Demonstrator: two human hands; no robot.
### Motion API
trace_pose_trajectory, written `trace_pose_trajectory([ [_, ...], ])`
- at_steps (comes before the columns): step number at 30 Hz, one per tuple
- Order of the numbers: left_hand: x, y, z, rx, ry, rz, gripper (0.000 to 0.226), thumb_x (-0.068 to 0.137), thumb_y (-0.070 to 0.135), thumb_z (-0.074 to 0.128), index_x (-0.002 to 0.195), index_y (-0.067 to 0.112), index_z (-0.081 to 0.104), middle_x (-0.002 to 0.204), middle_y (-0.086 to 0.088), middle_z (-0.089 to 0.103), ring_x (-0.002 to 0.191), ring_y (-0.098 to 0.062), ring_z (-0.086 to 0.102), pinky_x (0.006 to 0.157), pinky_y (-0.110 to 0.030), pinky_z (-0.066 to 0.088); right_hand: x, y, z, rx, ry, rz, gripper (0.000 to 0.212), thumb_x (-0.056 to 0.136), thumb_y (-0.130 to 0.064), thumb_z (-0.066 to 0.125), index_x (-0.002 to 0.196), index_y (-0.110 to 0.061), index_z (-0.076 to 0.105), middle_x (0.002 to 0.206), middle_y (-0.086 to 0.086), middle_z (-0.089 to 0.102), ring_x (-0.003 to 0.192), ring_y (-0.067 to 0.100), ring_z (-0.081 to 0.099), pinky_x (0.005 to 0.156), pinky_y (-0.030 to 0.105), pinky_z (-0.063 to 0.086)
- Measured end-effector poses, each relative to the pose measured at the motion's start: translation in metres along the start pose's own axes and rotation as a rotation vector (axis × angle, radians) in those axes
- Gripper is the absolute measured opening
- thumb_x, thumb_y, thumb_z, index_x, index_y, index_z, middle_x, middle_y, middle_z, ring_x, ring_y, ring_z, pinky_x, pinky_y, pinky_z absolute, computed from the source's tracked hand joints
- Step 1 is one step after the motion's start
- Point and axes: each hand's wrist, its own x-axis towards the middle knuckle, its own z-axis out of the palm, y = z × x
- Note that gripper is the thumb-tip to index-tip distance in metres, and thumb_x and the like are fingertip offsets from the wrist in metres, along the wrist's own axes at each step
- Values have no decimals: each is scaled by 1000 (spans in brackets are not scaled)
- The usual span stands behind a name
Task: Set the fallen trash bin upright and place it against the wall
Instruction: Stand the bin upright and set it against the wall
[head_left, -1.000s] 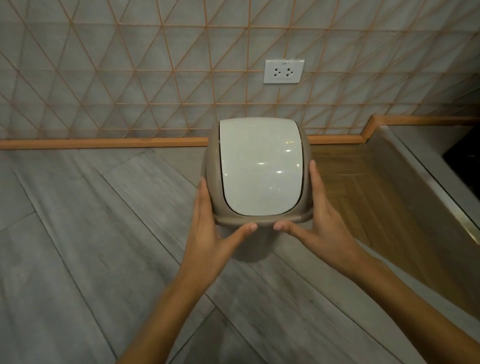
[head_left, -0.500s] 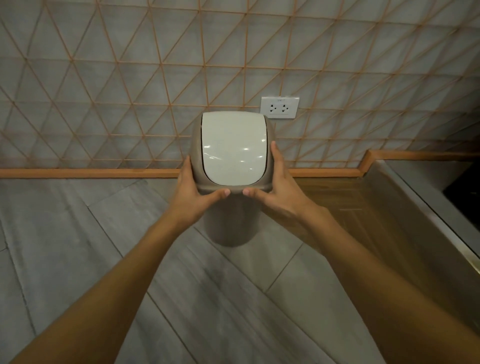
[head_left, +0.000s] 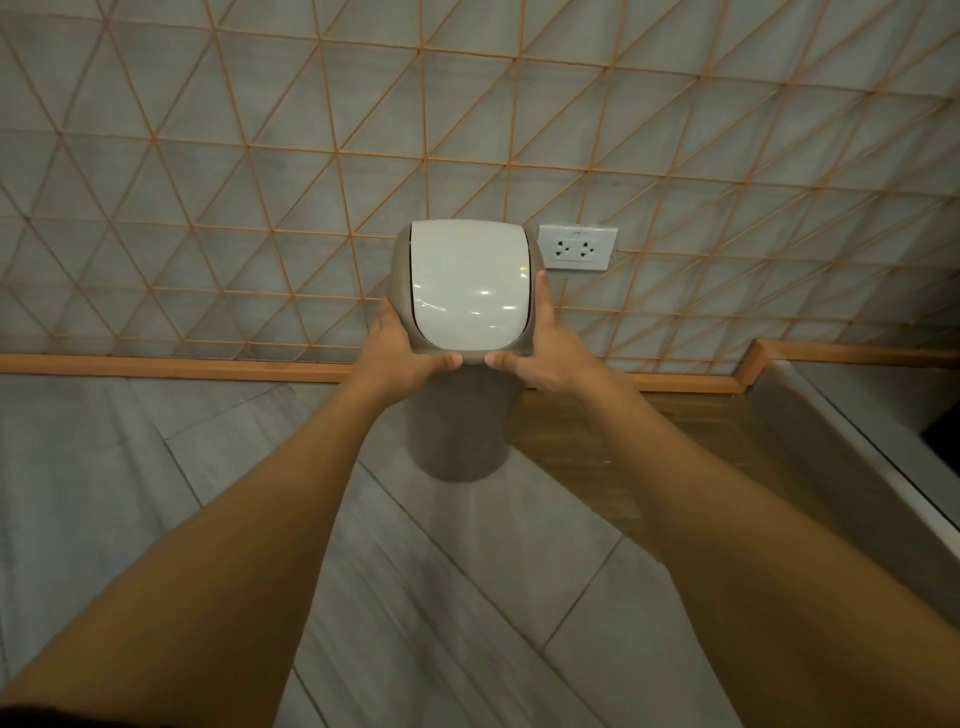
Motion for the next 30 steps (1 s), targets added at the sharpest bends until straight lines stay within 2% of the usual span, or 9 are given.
trace_pose_trajectory([
  [7, 13, 3, -4, 7, -8, -55, 117, 59, 38, 86, 151, 14, 17, 149, -11, 37, 136, -31, 38, 105, -54, 44, 14, -5, 0, -3, -2, 24, 120, 82, -36, 73, 149, -22, -25, 161, 17, 15, 145, 38, 24, 118, 48, 23],
  [11, 18, 7, -1, 31, 3, -79, 116, 71, 30, 84, 154, 8, 5, 156, -14, 26, 142, -34, 30, 110, -55, 38, 22, -7, -2, -11, -11, 36, 120, 82, -35, 74, 149, -21, -25, 160, 18, 16, 145, 38, 22, 118, 47, 22],
  [18, 11, 8, 11, 206, 63, -65, 108, 89, 38, 66, 153, 3, -13, 165, -14, -2, 150, -32, 8, 121, -43, 16, 25, -6, 4, 20, 17, 48, 119, 84, -34, 72, 149, -22, -26, 161, 18, 12, 146, 37, 20, 118, 46, 20],
  [23, 4, 12, 17, 239, 43, -119, 103, 94, 40, 58, 152, 4, -19, 163, -14, -15, 151, -35, 1, 122, -48, 12, 22, -12, 3, -26, 0, 90, 121, 83, -40, 72, 147, -26, -30, 162, 19, 3, 147, 42, 14, 118, 53, 19],
  [26, -4, 19, 13, 238, -24, -151, 104, 94, 43, 55, 150, 4, -23, 161, -14, -23, 150, -36, -7, 122, -49, 8, 13, -19, 9, -144, 92, 127, 120, 82, -50, 69, 144, -32, -32, 160, 22, -19, 146, 50, -6, 117, 61, 8],
  [28, -10, 20, 5, 253, -46, -127, 108, 92, 51, 55, 150, 7, -25, 161, -14, -24, 150, -35, -9, 121, -53, 8, 2, -27, 15, -272, 198, 40, 116, 83, -55, 65, 145, -34, -31, 160, 23, -18, 145, 50, -6, 115, 63, 7],
  [30, -18, 21, -5, 303, -23, -70, 108, 91, 51, 56, 151, 8, -23, 162, -14, -20, 151, -33, -7, 120, -57, 9, -7, -35, 18, -337, 288, -32, 108, 87, -49, 62, 148, -32, -25, 161, 24, -12, 146, 50, -1, 115, 63, 9],
])
